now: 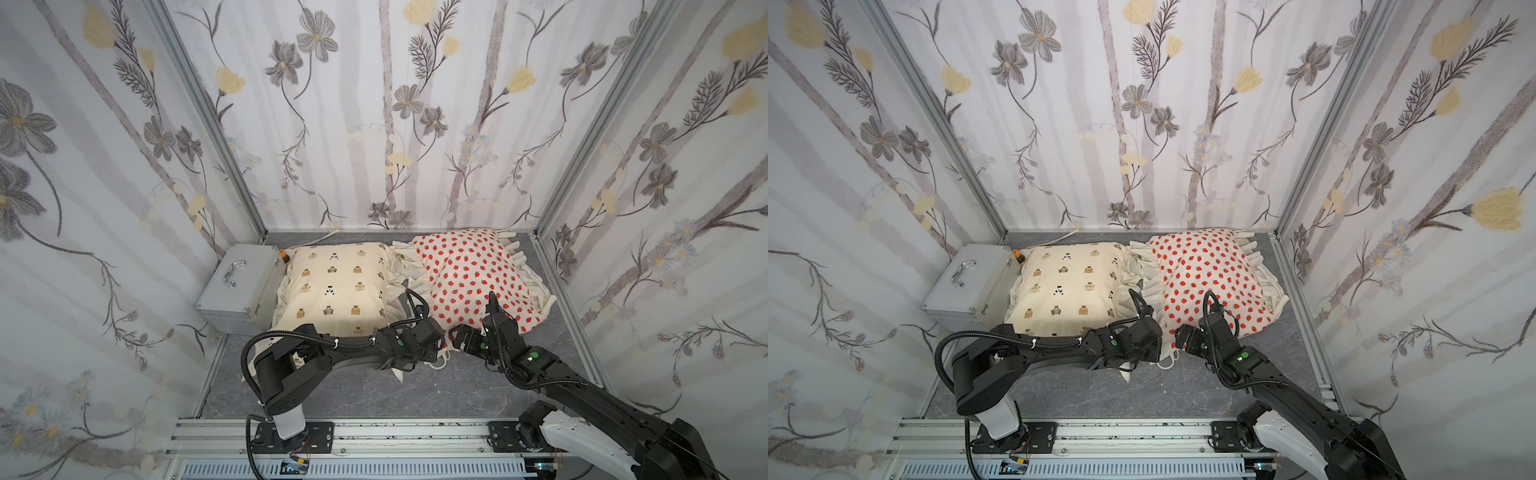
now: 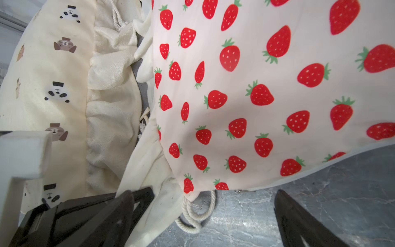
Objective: Zip up pillowcases
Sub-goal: Move the pillowcase to the center of the board, then pick up the pillowcase from the center of the board.
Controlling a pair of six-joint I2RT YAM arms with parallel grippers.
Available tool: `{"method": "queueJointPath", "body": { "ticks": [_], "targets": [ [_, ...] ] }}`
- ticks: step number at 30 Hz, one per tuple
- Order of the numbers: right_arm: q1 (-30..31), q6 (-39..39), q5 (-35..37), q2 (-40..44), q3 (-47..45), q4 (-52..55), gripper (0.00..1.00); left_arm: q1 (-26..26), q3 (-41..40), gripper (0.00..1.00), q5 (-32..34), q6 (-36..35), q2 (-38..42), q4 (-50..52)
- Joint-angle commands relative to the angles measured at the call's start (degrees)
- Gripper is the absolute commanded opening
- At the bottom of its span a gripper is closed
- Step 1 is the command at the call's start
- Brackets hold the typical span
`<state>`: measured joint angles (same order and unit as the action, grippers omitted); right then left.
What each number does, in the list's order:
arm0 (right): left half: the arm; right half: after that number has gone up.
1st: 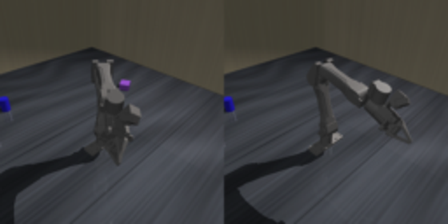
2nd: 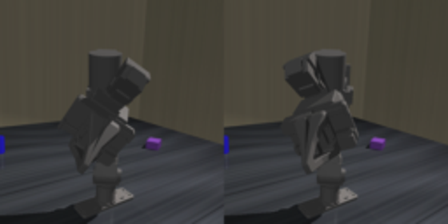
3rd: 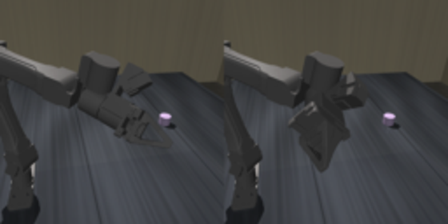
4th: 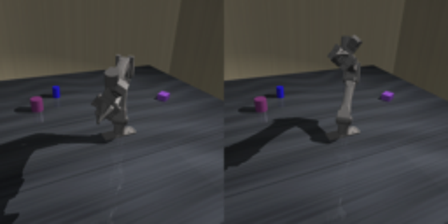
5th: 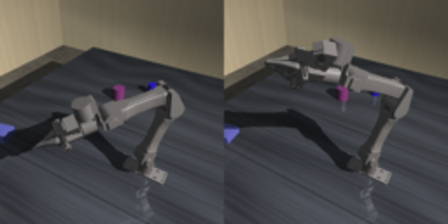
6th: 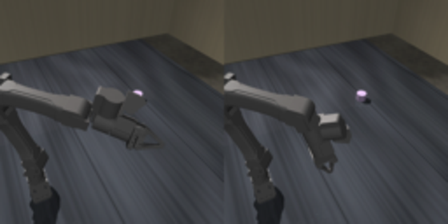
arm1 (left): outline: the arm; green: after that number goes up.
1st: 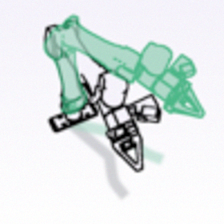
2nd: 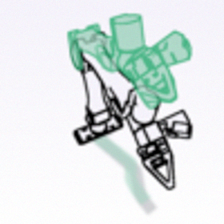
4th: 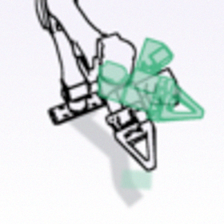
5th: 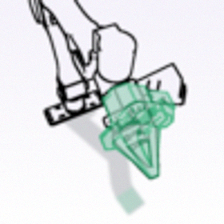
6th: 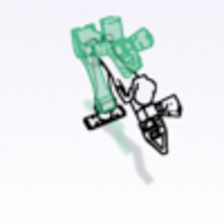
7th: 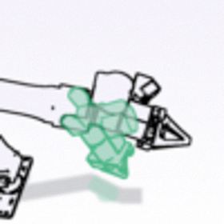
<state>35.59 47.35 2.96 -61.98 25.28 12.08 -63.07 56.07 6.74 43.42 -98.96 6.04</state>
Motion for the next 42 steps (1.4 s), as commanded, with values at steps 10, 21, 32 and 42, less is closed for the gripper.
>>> {"method": "queueJointPath", "body": {
  "ticks": [10, 21, 32, 42],
  "targets": [
    [-0.77, 3.45, 1.62, 3.07, -3.66, 0.13, 1.00, -2.29, 1.44, 0.49, 8.86, -11.93, 4.05, 6.57],
    [-8.64, 3.18, -1.33, 12.36, -8.55, 3.09, 1.00, -5.59, 12.99, 0.54, 1.71, -28.80, -7.97, 8.35],
    [-9.73, 2.57, -1.81, 14.42, -9.82, 3.39, 1.00, -4.89, 19.50, 0.52, 1.77, -27.63, -15.78, 11.61],
    [-9.87, 2.46, -2.24, 14.16, -10.16, 2.63, 1.00, -4.05, 19.06, 0.45, 0.36, -27.36, -17.32, 10.31]
  ]
}}
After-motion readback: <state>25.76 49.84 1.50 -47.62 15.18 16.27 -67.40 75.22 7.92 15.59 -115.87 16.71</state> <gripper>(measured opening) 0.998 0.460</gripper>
